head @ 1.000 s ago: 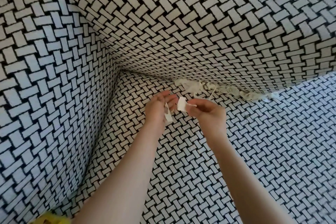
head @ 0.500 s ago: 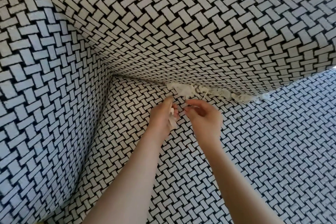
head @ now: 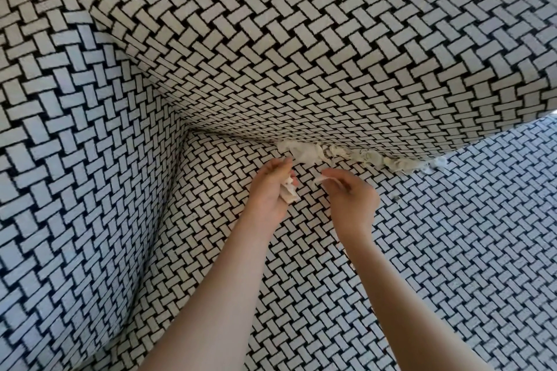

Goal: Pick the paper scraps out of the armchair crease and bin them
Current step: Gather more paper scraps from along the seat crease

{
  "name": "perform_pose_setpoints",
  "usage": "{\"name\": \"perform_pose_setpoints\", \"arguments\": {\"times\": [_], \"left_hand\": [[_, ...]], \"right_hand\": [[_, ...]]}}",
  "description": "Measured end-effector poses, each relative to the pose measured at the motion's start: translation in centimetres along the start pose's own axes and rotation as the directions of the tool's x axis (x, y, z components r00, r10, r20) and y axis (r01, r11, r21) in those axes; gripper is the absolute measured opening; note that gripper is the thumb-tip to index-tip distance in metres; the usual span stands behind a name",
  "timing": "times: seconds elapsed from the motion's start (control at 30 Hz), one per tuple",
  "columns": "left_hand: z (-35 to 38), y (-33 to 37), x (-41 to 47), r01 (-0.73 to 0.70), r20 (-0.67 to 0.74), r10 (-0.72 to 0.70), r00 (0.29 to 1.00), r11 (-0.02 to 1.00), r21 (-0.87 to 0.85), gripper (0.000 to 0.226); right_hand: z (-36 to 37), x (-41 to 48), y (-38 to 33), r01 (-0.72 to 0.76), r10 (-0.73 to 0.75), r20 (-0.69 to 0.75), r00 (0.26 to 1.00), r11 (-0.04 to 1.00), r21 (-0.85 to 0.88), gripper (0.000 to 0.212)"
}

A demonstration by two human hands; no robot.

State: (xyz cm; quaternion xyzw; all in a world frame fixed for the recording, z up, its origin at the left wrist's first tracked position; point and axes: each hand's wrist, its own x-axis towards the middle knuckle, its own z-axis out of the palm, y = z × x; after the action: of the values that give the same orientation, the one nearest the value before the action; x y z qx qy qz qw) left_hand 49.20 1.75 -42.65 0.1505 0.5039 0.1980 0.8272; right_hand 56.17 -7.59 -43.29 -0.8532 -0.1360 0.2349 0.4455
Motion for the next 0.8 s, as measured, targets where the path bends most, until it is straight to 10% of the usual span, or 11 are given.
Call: {"name": "perform_pose_setpoints", "arguments": {"times": [0.13,0.33,0.6,0.8], "left_hand": [[0.7,0.1,-0.2,0.015,0.067,-0.012,0.998,0.999,-0.045,0.027],[1.3,0.0,-0.5,0.115,0.072,-0.116,0.991,0.993,0.013,0.028],[0.9,1.8,0.7,-0.021,-0.234,0.08,0.969,0.969,0.245,0.019],[0.3,3.0,1.3,-0.055,-0.245,0.132,0.96,0.953,0.299,0.021]], "right_hand": [[0.0,-0.7,-2.4,-0.13,0.092,0.115,0.989,0.914,0.385,0.022],[2.6,-0.8,-2.7,0.123,-0.119,0.076,0.99,0.992,-0.04,0.005],[2.4,-0.1,-2.9,0.328,-0.328,-0.04,0.944,0.945,-0.013,0.028],[3.8,4.6,-1.6,0.568,-0.427,0.375,0.823,0.585,-0.58,0.032]]}}
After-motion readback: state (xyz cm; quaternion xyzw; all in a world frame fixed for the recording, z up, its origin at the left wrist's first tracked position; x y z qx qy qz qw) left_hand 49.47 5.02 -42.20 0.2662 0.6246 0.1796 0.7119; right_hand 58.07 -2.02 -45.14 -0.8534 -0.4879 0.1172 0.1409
